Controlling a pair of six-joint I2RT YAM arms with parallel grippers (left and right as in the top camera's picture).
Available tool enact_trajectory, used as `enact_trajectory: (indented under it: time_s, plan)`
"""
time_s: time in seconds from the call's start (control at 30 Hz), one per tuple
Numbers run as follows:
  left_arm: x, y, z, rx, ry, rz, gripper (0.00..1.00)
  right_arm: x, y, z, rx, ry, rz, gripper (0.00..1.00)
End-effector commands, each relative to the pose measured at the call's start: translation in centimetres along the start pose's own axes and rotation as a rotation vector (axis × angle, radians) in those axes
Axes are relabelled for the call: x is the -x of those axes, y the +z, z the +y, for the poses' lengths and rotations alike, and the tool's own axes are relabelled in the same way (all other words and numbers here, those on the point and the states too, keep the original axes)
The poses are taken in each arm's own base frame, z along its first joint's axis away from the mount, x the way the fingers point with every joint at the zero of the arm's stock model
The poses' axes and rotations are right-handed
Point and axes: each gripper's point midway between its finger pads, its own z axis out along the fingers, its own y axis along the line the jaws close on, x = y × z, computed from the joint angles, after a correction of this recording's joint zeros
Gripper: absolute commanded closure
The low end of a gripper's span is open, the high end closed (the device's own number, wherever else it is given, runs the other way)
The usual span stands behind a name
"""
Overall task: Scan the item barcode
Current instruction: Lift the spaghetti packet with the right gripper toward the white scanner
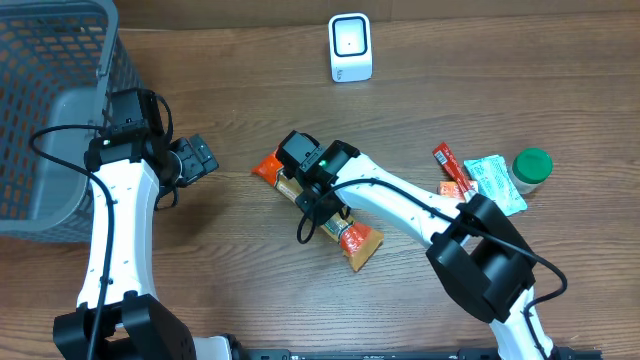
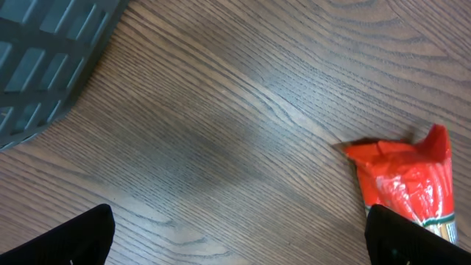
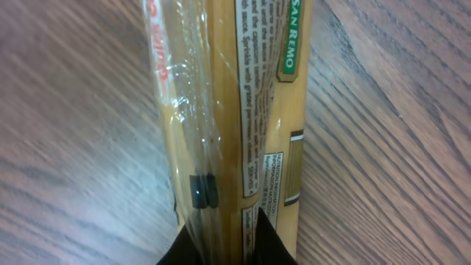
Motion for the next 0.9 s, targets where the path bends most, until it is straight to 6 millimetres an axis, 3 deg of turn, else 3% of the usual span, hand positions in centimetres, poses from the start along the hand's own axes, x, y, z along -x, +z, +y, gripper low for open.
enact_trajectory:
  time_s: [0.0, 0.2, 0.37, 0.53, 0.63, 0.73, 0.87]
  plan:
    - [0.1, -0.1, 0.1, 0.005, -0.006, -0.005, 0.0, 2.2, -6.8, 0.6, 0.008, -0.082, -0.165, 0.96]
    - [0.1, -0.1, 0.1, 0.005, -0.007, -0.005, 0.0, 2.6, -12.2, 0.7, 0.003, -0.136, -0.281, 0.96]
    - [0.1, -0.1, 0.1, 0.005, -0.006, -0.005, 0.0, 2.7, -13.7, 0.3, -0.011, -0.131, -0.316, 0.96]
    - [0.1, -0.1, 0.1, 0.005, -0.006, -0.005, 0.0, 3.2, -14.9, -4.8, -0.255, -0.091, -0.328, 0.97]
    - [0.1, -0.1, 0.1, 0.005, -0.006, -0.005, 0.0, 4.1, -17.9, -6.2, -0.28, -0.105, -0.363, 0.97]
    - [0.1, -0.1, 0.1, 0.005, -0.006, -0.005, 0.0, 5.3, -22.3, -7.2, -0.275, -0.115, -0.433, 0.97]
    - [0.1, -0.1, 0.1, 0.005, -0.006, -0.005, 0.0, 5.5, -27.3, -8.3, -0.286, -0.164, -0.486, 0.97]
